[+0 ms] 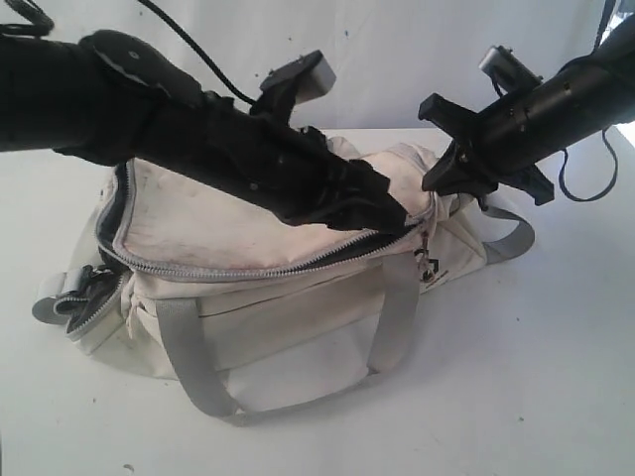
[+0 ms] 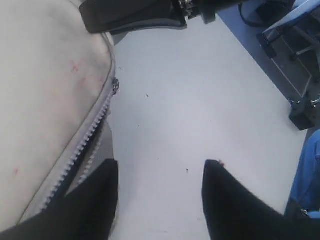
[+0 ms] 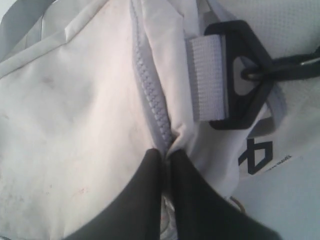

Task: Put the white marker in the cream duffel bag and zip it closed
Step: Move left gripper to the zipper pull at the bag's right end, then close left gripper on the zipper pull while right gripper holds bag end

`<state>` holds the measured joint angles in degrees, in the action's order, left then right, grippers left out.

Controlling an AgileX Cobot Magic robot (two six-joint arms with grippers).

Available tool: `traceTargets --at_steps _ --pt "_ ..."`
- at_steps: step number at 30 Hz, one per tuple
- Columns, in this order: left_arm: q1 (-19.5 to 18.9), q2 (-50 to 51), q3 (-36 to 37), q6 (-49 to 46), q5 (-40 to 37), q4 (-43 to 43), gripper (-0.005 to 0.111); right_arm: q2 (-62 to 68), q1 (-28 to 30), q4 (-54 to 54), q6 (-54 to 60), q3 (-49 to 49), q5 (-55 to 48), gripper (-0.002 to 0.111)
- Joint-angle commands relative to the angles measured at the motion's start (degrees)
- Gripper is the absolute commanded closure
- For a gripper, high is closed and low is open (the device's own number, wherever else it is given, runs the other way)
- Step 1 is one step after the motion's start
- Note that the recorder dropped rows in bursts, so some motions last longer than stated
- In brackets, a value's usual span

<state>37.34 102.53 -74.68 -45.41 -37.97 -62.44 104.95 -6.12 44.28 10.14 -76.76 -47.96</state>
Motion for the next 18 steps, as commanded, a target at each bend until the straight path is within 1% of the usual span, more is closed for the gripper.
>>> traceTargets --at_steps 1,3,8,10,13,18 --pt "3.8 2.9 0.2 -0.4 8.1 -2.0 0.053 -0.5 0.6 -0.3 0.1 0.1 -2.7 0.108" --pt "5.5 4.3 0.2 -0.4 11.1 -2.0 0.053 -0.5 0.7 -0.3 0.1 0.1 -2.6 0.108" --pt "8.0 6.9 0.2 -0.4 13.9 -2.0 0.053 -0.5 1.0 -0.1 0.2 0.1 -1.6 0.108" --pt "8.3 7.6 0.2 -0.4 14.8 -2.0 0.053 -0.5 1.0 -0.1 0.2 0.1 -1.6 0.108" --pt "8.9 8.2 0.2 -0.8 18.1 -2.3 0.053 -0.5 1.0 -0.1 0.2 0.1 -1.7 0.108" --pt "9.7 8.7 0.2 -1.8 22.5 -4.6 0.053 -0.5 1.0 0.0 0.2 0.1 -1.7 0.108"
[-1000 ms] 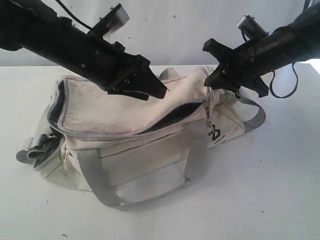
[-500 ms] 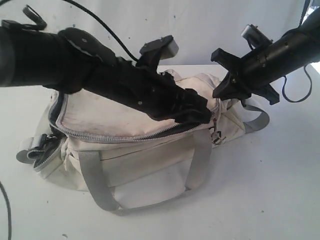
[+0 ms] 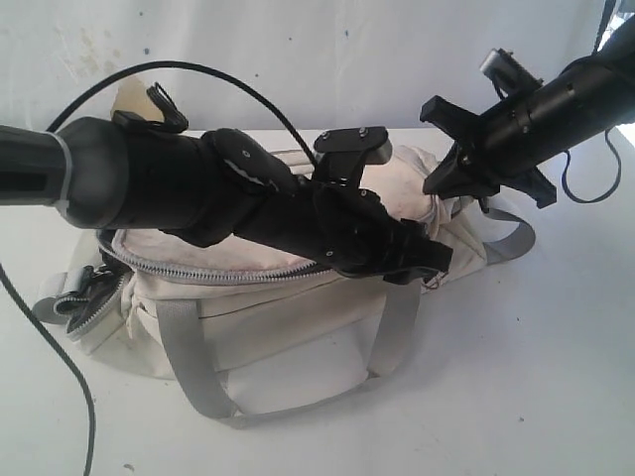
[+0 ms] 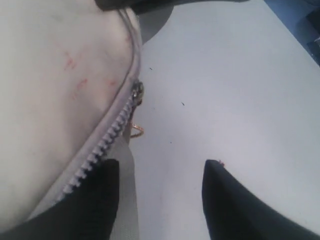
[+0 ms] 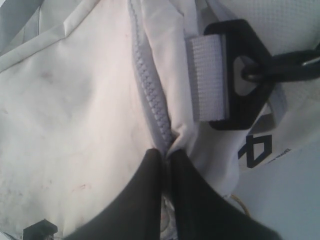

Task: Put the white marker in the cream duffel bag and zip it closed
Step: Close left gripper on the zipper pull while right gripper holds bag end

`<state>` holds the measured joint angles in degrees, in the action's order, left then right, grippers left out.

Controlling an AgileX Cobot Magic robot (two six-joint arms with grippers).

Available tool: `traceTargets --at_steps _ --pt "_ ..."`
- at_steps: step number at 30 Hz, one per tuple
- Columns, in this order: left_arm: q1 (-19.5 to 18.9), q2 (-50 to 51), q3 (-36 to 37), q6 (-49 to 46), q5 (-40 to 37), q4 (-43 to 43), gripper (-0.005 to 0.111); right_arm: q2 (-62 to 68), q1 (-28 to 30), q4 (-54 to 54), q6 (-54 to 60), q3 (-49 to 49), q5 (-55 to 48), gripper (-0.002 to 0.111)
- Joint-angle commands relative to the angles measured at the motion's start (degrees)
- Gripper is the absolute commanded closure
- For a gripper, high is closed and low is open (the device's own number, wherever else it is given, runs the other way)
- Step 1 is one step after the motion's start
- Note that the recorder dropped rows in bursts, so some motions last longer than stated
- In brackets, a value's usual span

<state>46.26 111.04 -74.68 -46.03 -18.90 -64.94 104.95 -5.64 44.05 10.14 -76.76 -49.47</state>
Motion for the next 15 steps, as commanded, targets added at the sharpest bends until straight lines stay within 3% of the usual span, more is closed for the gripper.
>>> traceTargets --at_steps 1,8,15 --pt "0.9 0.3 0.2 -1.7 3.9 -2.1 0.055 -0.5 0.5 0.2 0.2 0.1 -0.2 0.108" --pt "1.3 2.4 0.2 -4.2 5.8 -5.8 0.074 -0.5 0.5 0.2 0.2 -0.8 -0.4 0.108" --pt "1.3 2.4 -0.1 -7.8 3.0 -13.0 0.055 -0.5 0.5 0.2 0.2 -0.8 0.0 0.108"
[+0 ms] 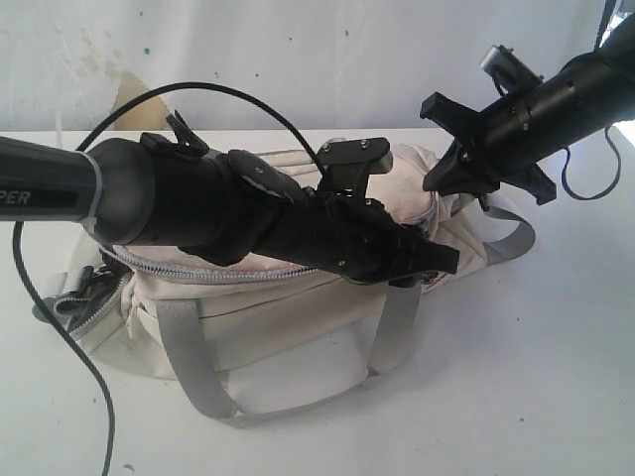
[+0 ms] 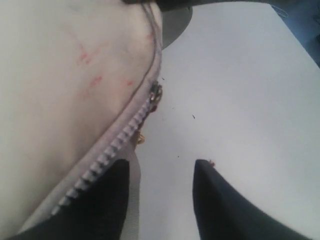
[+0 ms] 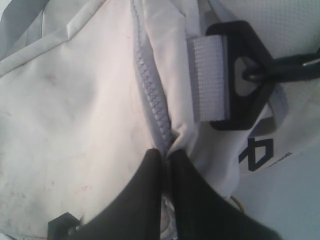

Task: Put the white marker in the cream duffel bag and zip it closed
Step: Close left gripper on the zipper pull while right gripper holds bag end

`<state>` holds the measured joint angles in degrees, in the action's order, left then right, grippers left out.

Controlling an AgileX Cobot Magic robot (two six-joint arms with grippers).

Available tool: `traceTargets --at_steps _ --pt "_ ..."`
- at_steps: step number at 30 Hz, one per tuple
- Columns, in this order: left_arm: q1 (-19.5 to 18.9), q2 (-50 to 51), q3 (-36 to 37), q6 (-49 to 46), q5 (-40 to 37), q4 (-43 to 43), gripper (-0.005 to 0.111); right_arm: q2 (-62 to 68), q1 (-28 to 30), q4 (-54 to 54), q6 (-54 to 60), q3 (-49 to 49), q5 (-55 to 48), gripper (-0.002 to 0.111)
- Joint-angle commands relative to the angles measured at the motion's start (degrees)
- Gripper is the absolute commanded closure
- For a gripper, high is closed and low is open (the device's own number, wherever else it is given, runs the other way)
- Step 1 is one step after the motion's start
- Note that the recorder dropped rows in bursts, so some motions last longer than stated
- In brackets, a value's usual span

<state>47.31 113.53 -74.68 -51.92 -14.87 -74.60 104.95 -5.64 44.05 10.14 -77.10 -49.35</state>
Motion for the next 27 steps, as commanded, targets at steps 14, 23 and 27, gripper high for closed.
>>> traceTargets --at_steps 14,23,27 --pt "0.2 0.3 -2.1 -5.5 -0.3 -5.2 0.055 -0.5 0.5 0.9 0.2 -0.5 -0.8 0.108" --pt "0.3 3.1 -2.8 -4.9 2.0 -7.3 0.055 -0.5 0.5 1.1 0.2 -0.5 -0.9 0.108" --pt "0.3 4.6 -3.6 -6.6 2.3 -8.4 0.055 -0.5 0.5 1.3 0.2 -0.5 -0.7 0.108"
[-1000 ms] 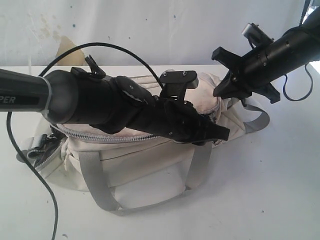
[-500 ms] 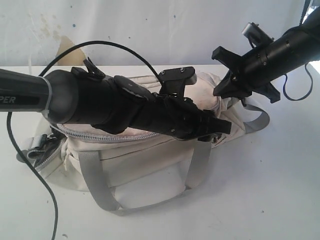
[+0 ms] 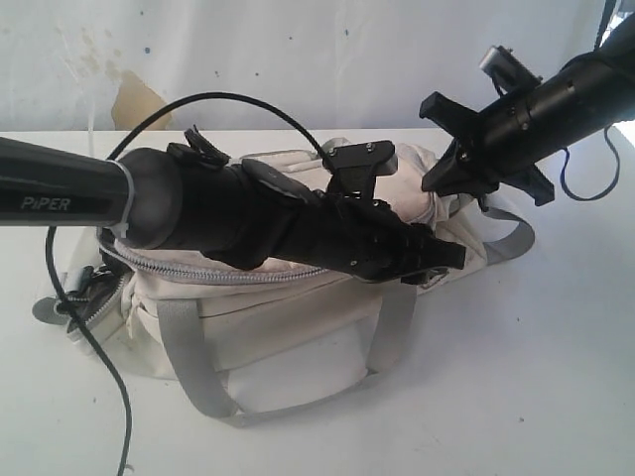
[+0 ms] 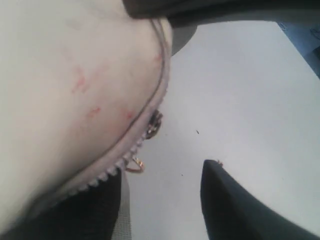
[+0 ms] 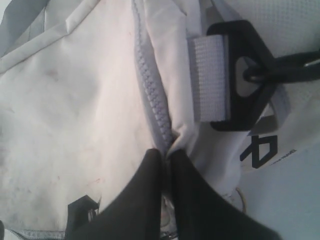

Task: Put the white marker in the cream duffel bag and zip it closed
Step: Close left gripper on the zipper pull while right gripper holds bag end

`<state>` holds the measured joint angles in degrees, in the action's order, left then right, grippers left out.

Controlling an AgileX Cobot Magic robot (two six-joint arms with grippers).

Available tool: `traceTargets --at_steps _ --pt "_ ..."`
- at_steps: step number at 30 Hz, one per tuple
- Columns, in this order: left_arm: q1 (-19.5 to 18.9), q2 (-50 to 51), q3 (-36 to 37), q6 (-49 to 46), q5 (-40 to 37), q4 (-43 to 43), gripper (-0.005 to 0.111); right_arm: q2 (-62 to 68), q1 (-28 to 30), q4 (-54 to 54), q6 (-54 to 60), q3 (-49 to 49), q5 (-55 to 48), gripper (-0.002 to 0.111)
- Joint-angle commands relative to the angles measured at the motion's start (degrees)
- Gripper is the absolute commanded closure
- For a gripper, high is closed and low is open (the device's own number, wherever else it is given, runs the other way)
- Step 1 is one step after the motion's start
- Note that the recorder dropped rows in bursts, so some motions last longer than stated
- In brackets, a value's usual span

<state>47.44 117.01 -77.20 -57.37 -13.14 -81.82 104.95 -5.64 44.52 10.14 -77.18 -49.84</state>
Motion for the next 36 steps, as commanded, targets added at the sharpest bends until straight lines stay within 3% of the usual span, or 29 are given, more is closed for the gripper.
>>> traceTargets --at_steps 1,7,13,17,21,25,28,31,36 --pt "0.2 1.5 -1.5 -1.2 -0.3 -1.2 0.055 -0.5 0.5 0.8 0.2 -0.4 -0.1 0.108" --pt "0.0 2.4 -3.5 -0.9 -0.3 -1.2 0.055 -0.5 0.5 1.0 0.2 -0.4 -0.3 0.108" --pt "0.0 2.4 -3.5 -0.9 7.5 -0.9 0.055 -0.5 0.5 1.6 0.2 -0.4 -0.8 0.108" --pt "0.0 2.4 -3.5 -0.9 7.1 0.3 0.055 -0.5 0.5 2.4 0.2 -0.4 -1.0 0.108" --pt "0.0 2.4 -3.5 -0.1 13.7 1.2 0.055 -0.5 0.5 2.4 0.2 -0.4 -1.5 0.108" --pt "0.1 2.4 -3.5 0.6 8.5 1.5 0.055 -0.5 0.5 4.6 0.6 -0.4 -2.1 0.108" --pt "0.1 2.4 -3.5 0.0 9.4 1.5 0.056 -0.5 0.5 5.0 1.9 -0.4 -3.1 0.108" --pt "0.0 2.4 -3.5 0.0 11.8 1.5 0.063 -0.5 0.5 5.0 2.0 -0.4 -3.3 0.108" --pt "0.0 2.4 -3.5 -0.1 12.1 1.5 0.086 -0.5 0.5 5.0 2.0 -0.4 -3.3 0.108"
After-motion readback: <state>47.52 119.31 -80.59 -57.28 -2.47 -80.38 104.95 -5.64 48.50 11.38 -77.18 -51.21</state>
